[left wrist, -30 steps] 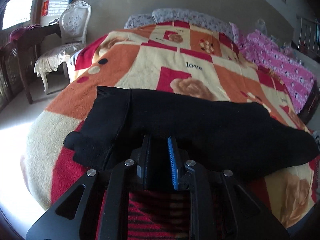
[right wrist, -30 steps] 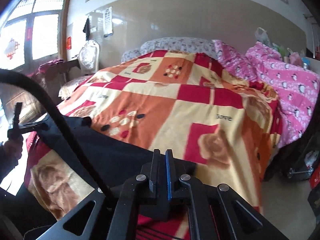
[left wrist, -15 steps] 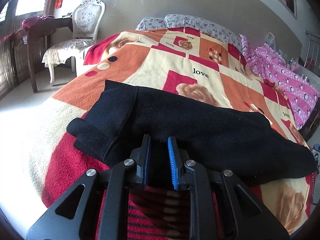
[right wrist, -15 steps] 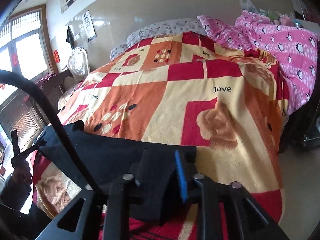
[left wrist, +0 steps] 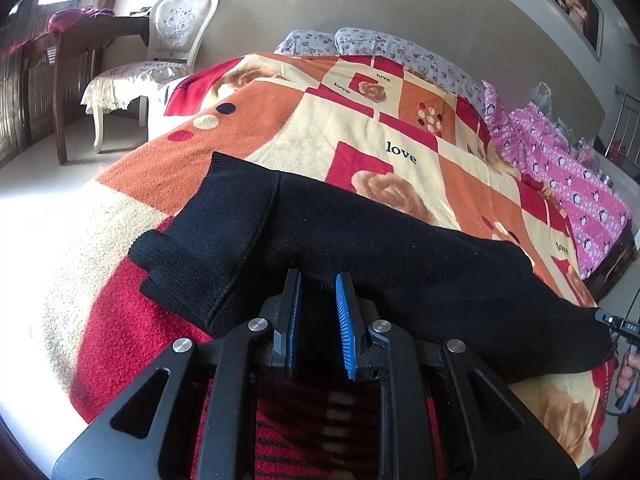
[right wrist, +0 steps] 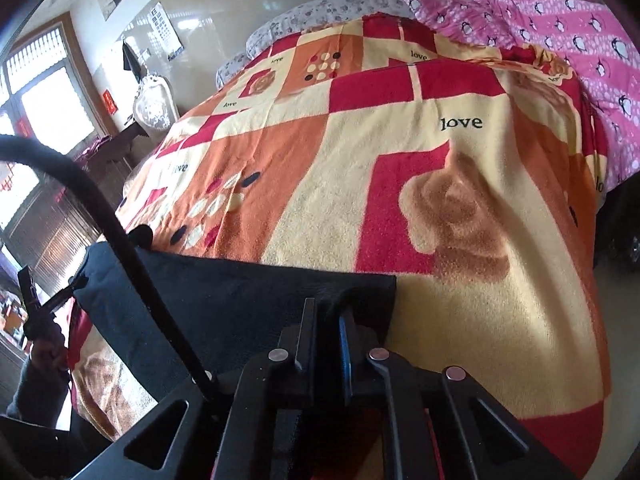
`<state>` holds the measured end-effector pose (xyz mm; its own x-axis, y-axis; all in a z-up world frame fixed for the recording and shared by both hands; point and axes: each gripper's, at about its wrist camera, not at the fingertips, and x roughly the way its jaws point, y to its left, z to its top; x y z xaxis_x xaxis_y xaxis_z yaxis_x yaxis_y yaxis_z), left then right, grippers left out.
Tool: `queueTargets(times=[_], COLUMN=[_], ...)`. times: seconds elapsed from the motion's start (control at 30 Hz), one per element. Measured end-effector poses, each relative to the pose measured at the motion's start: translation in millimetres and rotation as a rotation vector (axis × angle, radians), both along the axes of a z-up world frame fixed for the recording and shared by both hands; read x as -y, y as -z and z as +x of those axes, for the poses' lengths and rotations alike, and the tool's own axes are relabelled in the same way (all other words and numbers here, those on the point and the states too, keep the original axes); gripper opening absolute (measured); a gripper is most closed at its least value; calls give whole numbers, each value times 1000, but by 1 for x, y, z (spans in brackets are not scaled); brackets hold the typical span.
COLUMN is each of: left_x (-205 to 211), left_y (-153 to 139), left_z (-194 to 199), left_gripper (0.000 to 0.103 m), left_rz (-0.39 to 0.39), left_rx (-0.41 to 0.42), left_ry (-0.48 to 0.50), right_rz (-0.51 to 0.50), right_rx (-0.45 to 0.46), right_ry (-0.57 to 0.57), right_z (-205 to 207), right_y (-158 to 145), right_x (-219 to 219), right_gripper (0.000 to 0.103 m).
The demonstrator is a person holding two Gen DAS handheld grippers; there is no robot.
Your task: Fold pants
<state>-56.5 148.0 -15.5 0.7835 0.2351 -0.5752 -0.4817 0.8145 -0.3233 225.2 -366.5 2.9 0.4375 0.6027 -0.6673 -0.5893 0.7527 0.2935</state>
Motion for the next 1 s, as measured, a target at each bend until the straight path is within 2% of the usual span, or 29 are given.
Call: queueTargets(times=[0.07,0.1,0.3,0.4,0.47,0.57,0.67,0.73,0.83,0.93,1.0], left_x=[-3,-3,1,-2,-2,0,24,47,73,78,67], left_y=[-1,-1,-1,-2,-4,-16,-33,-41,-36,-13,-14], left_z=[4,6,14,21,23,17,18,27,56,101,112], left_gripper=[17,17,17,17,17,17,17,17,17,16,16], left_rz=[-20,-21,14,4,-4,-43,-15,7,-31,-81,-134], left_rx=[6,8,7,-4,-24,2,67,89,71,-77,-66], left_ry=[-16,-24,-56,-72,-78,-71,33,135,285,290,259], right_rz=[17,4,-20,-119,-58,-88,-15,32,74,136,123], right_rx=[4,5,-13,18,-16,135,225,208,149,71,4], right_ry=[23,44,92,203,221,226,125,-6,-174,-315,-404], right_z=[7,12,28,32,33,10,-20,-38,-60,-71,-71], right_y=[-1,0,8,9,8,-18,-46,-55,-56,-48,-33], right_x=[1,0,0,8,21,16,-2,-30,-85,-154,-211], right_gripper=[6,1,1,0,0,0,0,1,5,6,6])
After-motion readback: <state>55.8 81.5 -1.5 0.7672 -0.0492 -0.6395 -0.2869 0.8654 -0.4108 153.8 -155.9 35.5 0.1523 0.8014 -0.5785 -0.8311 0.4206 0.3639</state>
